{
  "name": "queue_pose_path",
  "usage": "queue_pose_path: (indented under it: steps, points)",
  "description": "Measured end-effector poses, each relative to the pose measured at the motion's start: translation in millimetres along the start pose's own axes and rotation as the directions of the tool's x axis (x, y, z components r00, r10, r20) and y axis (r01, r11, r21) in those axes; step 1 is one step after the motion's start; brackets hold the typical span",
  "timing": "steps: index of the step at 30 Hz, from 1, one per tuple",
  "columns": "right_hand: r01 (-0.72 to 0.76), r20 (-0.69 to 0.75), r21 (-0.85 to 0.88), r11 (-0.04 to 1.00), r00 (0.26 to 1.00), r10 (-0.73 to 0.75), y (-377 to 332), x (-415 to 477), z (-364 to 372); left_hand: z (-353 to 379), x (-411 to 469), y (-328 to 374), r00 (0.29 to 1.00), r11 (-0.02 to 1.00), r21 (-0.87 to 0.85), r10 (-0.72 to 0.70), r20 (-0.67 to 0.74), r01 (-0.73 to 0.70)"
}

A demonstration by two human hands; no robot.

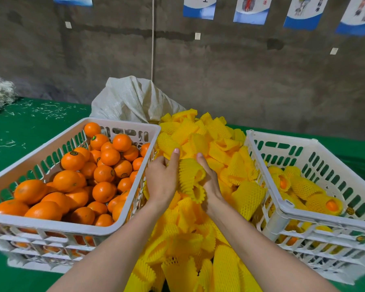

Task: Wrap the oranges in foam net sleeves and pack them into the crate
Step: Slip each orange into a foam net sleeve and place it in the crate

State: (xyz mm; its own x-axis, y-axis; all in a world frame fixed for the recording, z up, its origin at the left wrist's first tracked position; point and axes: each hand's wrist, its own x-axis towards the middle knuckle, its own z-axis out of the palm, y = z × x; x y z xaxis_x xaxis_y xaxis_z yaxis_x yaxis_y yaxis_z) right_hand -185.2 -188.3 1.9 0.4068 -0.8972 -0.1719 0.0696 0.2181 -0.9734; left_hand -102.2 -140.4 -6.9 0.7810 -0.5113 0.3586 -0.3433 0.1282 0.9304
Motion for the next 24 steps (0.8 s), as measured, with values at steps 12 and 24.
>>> queue_pose_path:
  steps: [12, 24]
  points:
    - [-0.294, 0.118, 0.162, 0.942, 0.954, 0.277, -10.2, 2.6, -10.8, -4.7, 18.1, -7.5, 0.785, 0.640, -0.493, -0.314, 0.534, 0.590]
    - [-0.127, 0.043, 0.238, 0.963, 0.992, 0.120, -2.1, -1.4, -5.3, -6.9, 8.5, -2.0, 0.854, 0.879, -0.236, -0.288, 0.434, 0.415]
